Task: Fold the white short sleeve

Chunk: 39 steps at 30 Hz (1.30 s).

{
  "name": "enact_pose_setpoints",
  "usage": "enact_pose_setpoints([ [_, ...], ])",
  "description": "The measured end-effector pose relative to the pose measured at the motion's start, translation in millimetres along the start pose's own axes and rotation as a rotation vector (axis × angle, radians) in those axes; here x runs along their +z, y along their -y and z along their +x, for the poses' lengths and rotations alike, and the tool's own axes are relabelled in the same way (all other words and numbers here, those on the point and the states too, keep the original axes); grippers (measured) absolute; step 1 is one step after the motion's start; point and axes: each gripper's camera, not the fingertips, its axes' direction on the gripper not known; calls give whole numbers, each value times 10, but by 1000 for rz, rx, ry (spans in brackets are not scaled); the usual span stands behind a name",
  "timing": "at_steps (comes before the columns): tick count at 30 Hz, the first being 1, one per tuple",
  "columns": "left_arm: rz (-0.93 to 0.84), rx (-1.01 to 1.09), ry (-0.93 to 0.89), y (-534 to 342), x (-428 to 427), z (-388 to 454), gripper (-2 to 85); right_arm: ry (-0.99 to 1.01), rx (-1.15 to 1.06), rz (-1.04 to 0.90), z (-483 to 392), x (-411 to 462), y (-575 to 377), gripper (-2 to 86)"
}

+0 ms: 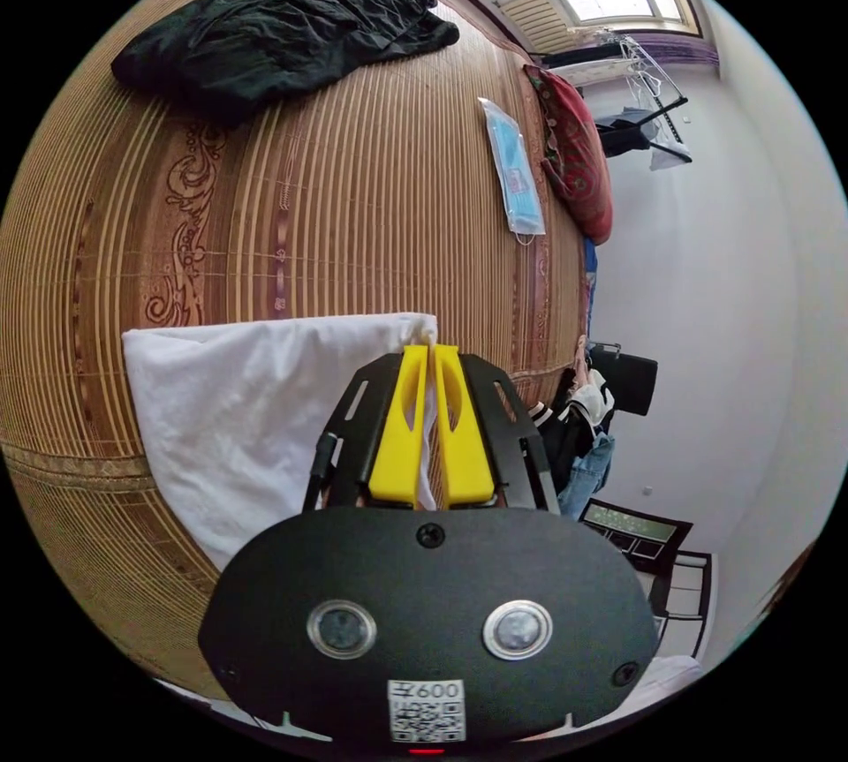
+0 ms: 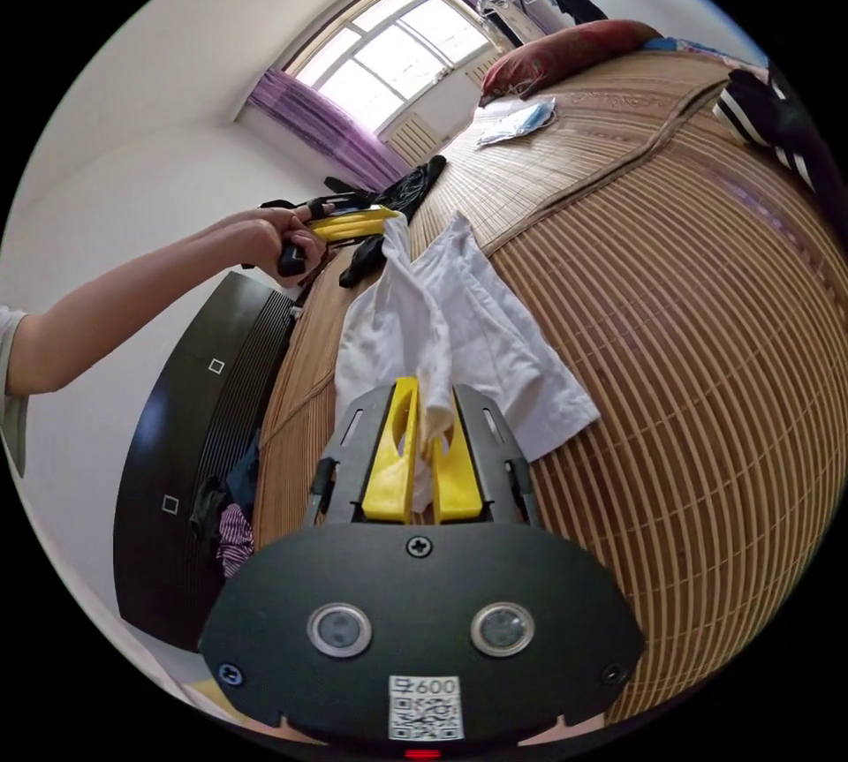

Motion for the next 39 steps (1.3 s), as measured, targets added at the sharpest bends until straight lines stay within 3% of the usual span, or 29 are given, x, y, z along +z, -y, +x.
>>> enact_pose_setpoints([
  [17, -28, -24, 158, 227, 658, -231, 13, 41, 80, 24, -611, -840, 607, -8],
  [25, -16, -90, 132, 233, 783, -344, 14, 49, 97, -35, -744, -1013, 953, -8],
  [33, 153, 326, 278, -28, 71, -194, 9, 105, 115, -66, -894, -1080, 1204, -8],
  [36, 87, 478, 358, -195, -115, -543, 18, 118, 85, -89, -987, -1112, 1349, -8],
  [39, -79, 593, 321, -324, -210, -1016, 33, 94, 34, -109, -1057, -1133, 1528, -8],
])
